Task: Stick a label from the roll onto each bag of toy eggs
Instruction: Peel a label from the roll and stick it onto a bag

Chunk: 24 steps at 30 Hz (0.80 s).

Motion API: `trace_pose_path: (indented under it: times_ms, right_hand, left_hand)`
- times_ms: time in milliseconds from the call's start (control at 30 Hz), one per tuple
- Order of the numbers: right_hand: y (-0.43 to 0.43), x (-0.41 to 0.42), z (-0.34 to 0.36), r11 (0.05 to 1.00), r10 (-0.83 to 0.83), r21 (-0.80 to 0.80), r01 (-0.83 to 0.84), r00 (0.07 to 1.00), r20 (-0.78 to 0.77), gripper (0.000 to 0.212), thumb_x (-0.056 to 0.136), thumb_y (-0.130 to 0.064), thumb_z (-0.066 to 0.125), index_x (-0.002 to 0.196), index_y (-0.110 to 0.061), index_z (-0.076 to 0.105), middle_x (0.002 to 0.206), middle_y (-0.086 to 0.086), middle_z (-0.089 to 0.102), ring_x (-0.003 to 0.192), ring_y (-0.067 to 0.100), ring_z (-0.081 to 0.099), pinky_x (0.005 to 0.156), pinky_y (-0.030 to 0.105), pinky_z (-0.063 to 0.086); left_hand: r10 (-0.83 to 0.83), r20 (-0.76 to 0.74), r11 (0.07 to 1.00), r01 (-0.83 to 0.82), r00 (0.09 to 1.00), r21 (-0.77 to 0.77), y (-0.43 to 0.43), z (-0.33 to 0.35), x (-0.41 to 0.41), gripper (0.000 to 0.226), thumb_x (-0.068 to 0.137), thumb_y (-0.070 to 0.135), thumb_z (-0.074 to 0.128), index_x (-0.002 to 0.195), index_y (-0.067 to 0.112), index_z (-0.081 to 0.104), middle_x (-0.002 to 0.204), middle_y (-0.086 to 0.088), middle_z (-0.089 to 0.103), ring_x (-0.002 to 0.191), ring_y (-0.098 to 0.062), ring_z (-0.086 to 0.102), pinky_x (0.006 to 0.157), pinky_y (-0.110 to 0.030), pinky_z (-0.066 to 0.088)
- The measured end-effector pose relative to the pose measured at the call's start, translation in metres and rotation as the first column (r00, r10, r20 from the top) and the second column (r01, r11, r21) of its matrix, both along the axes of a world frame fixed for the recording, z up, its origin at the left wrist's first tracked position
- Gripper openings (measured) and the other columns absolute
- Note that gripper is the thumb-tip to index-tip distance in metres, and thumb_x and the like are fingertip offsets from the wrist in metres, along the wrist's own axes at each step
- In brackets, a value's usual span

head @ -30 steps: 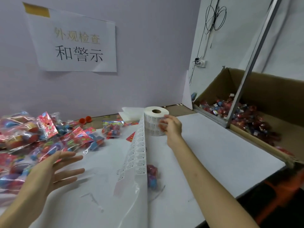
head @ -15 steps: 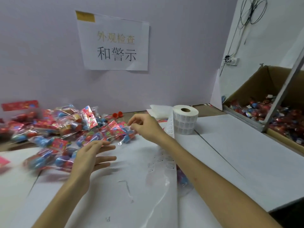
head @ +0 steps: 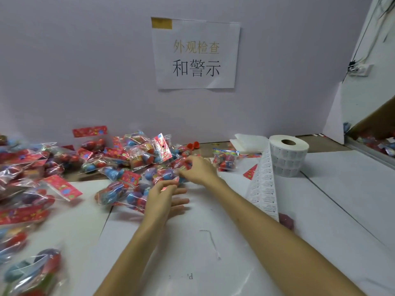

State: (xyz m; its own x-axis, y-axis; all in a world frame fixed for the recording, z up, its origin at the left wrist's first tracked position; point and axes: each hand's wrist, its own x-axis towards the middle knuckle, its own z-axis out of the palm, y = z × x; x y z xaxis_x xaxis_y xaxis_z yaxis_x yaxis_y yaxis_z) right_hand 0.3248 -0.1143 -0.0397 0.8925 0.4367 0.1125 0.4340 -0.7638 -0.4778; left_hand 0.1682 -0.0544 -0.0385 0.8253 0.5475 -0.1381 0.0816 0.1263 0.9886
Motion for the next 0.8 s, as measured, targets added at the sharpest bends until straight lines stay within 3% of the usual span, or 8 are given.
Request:
trace_pose_path:
  times_ms: [200, 267, 333, 400, 567, 633, 733, 800]
  right_hand:
    - [-0.015, -0.009, 0.002, 0.989, 0.000, 0.148, -0.017, 0.994, 0.111, 0.035, 0.084, -0.029, 0.080, 0.116, -0.028, 0.066, 0.114, -0.006, 0.067, 0.104, 0.015, 0.060, 0.108, 0.043, 0.037]
    - [-0.023, -0.014, 0.004, 0.969, 0.029, 0.239, -0.066, 0.987, 0.155, 0.036, 0.084, -0.010, 0.076, 0.116, -0.024, 0.064, 0.108, -0.005, 0.067, 0.096, 0.013, 0.062, 0.099, 0.041, 0.047]
    - [-0.035, -0.019, 0.010, 0.920, 0.033, 0.381, -0.096, 0.985, 0.167, 0.037, 0.085, 0.002, 0.070, 0.114, -0.021, 0.064, 0.098, -0.006, 0.066, 0.089, 0.013, 0.064, 0.083, 0.026, 0.056]
    - [-0.051, -0.024, 0.020, 0.853, 0.031, 0.511, -0.105, 0.988, 0.152, 0.039, 0.084, 0.009, 0.066, 0.110, -0.020, 0.065, 0.089, -0.010, 0.062, 0.084, 0.007, 0.062, 0.069, 0.013, 0.053]
    - [-0.098, -0.043, 0.043, 0.644, 0.161, 0.756, -0.112, 0.987, 0.009, 0.044, 0.078, 0.011, 0.074, 0.108, -0.020, 0.067, 0.110, 0.001, 0.069, 0.098, 0.018, 0.066, 0.074, 0.031, 0.059]
    - [-0.115, -0.052, 0.046, 0.578, 0.248, 0.811, -0.090, 0.966, -0.070, 0.045, 0.078, 0.011, 0.076, 0.110, -0.019, 0.068, 0.116, 0.007, 0.070, 0.103, 0.021, 0.068, 0.071, 0.032, 0.059]
    - [-0.131, -0.061, 0.040, 0.501, 0.371, 0.865, -0.038, 0.912, -0.174, 0.042, 0.078, 0.012, 0.075, 0.108, -0.017, 0.072, 0.112, 0.017, 0.071, 0.102, 0.028, 0.069, 0.073, 0.035, 0.059]
    - [-0.132, -0.067, 0.031, 0.449, 0.433, 0.893, 0.026, 0.868, -0.243, 0.042, 0.077, 0.014, 0.074, 0.108, -0.015, 0.071, 0.112, 0.022, 0.070, 0.095, 0.033, 0.070, 0.071, 0.036, 0.060]
  left_hand:
    - [-0.023, -0.026, 1.000, 0.023, 0.999, 0.006, -0.001, -0.001, 0.002, 0.020, 0.105, 0.010, 0.052, 0.123, 0.011, 0.060, 0.111, -0.012, 0.074, 0.093, -0.036, 0.075, 0.088, -0.049, 0.061]
    - [-0.026, -0.033, 1.000, 0.027, 0.999, 0.015, -0.002, -0.002, 0.002, 0.021, 0.104, 0.011, 0.055, 0.124, 0.012, 0.060, 0.113, -0.012, 0.072, 0.094, -0.035, 0.075, 0.088, -0.048, 0.061]
    - [-0.031, -0.037, 0.999, 0.032, 0.999, 0.030, -0.001, -0.004, 0.002, 0.020, 0.104, 0.014, 0.056, 0.123, 0.012, 0.061, 0.115, -0.011, 0.071, 0.096, -0.033, 0.074, 0.087, -0.047, 0.062]
    - [-0.036, -0.041, 0.999, 0.037, 0.999, 0.034, 0.000, -0.005, 0.002, 0.017, 0.103, 0.016, 0.058, 0.119, 0.012, 0.062, 0.114, -0.012, 0.070, 0.098, -0.033, 0.073, 0.087, -0.047, 0.062]
    - [-0.072, 0.012, 0.992, 0.070, 0.997, 0.108, -0.003, -0.004, 0.002, 0.014, 0.101, 0.027, 0.063, 0.111, 0.017, 0.065, 0.110, -0.013, 0.071, 0.092, -0.029, 0.073, 0.074, -0.038, 0.062]
    - [-0.126, 0.059, 0.983, 0.116, 0.990, 0.144, -0.007, -0.001, -0.001, 0.032, 0.091, 0.045, 0.069, 0.113, 0.023, 0.064, 0.112, -0.007, 0.071, 0.095, -0.024, 0.073, 0.072, -0.032, 0.061]
    - [-0.281, 0.070, 0.949, 0.267, 0.957, 0.167, -0.008, 0.005, -0.003, 0.059, 0.073, 0.062, 0.067, 0.120, 0.026, 0.065, 0.118, -0.002, 0.072, 0.103, -0.019, 0.072, 0.080, -0.028, 0.058]
    - [-0.404, 0.037, 0.906, 0.394, 0.914, 0.153, -0.011, 0.007, -0.004, 0.053, 0.077, 0.060, 0.068, 0.118, 0.025, 0.070, 0.115, -0.003, 0.075, 0.107, -0.023, 0.072, 0.089, -0.036, 0.060]
